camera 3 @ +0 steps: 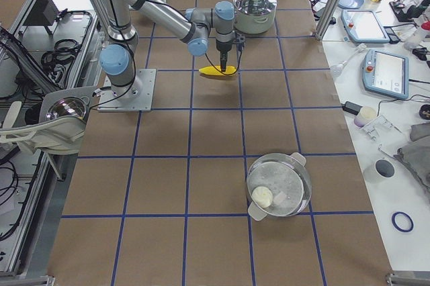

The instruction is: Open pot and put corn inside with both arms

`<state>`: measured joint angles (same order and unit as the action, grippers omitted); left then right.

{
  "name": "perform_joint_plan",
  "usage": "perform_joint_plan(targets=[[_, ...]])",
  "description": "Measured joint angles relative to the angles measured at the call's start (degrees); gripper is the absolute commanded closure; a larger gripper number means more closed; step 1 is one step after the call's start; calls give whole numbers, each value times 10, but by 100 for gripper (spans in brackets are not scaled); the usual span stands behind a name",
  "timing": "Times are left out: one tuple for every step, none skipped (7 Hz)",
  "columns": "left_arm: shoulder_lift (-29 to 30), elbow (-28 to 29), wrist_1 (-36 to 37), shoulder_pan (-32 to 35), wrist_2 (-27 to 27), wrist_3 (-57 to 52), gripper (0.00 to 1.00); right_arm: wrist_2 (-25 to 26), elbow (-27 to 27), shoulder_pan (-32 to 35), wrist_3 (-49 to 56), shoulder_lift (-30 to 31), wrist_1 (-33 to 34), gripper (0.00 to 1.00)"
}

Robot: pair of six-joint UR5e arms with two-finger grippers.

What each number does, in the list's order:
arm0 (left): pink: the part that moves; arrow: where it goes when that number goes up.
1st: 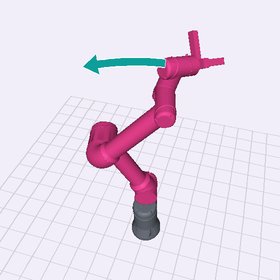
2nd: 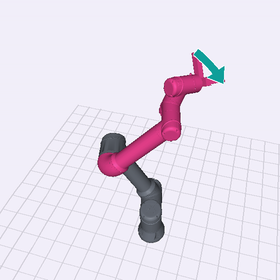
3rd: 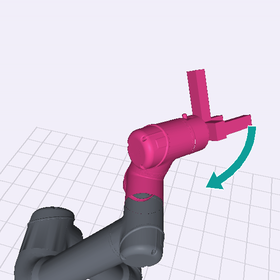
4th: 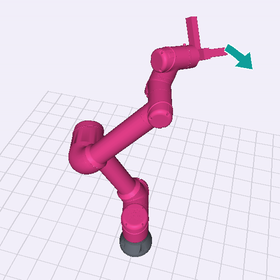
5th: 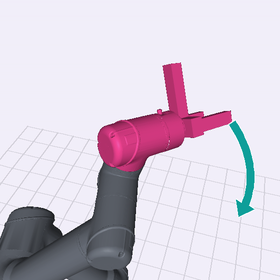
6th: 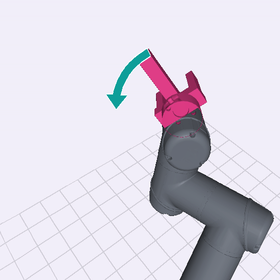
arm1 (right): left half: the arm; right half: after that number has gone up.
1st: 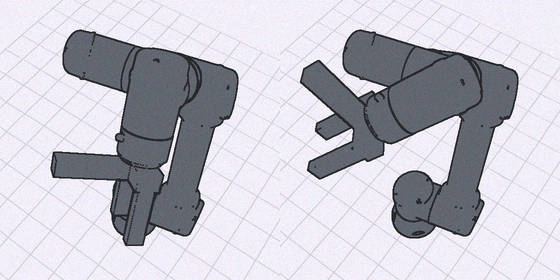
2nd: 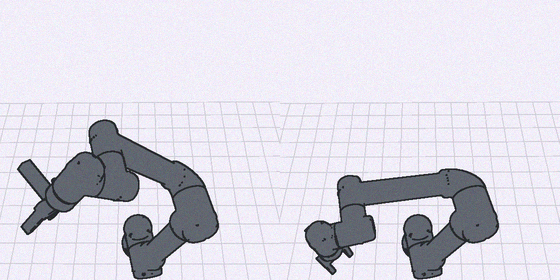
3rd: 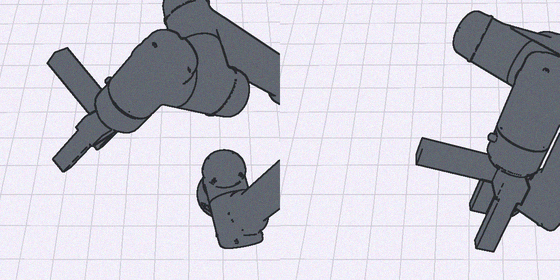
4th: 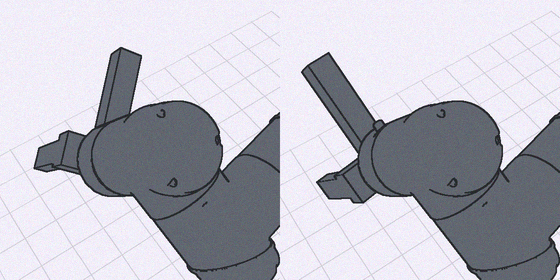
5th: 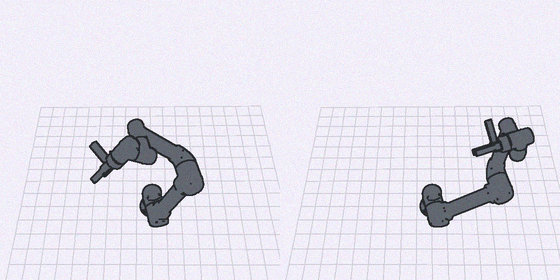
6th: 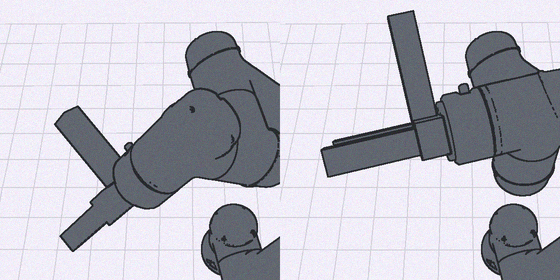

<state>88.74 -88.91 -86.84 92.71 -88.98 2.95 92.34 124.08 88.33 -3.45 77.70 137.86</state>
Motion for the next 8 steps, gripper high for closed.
perform_joint_plan(targets=[[6, 1, 0, -1, -1, 2, 0, 7, 4, 0, -3, -13, 12, 7], [19, 1, 14, -1, -1, 3, 0, 8, 4, 0, -5, -18, 17, 29], [39, -1, 45, -1, 0, 6, 0, 5, 2, 0, -6, -21, 18, 46], [71, 1, 81, -1, 1, 17, 0, 3, 1, 0, -7, -22, 18, 62], [108, 6, 117, 1, 2, 38, 0, 2, 0, 0, -7, -22, 18, 68], [146, 12, 156, 8, 3, 62, 0, 1, 0, 0, -6, -22, 18, 78], [178, 22, 181, 19, 2, 85, 0, 1, -1, 0, -4, -22, 17, 86], [207, 40, 191, 32, 2, 109, 0, 2, -6, 0, -1, -20, 16, 88]])
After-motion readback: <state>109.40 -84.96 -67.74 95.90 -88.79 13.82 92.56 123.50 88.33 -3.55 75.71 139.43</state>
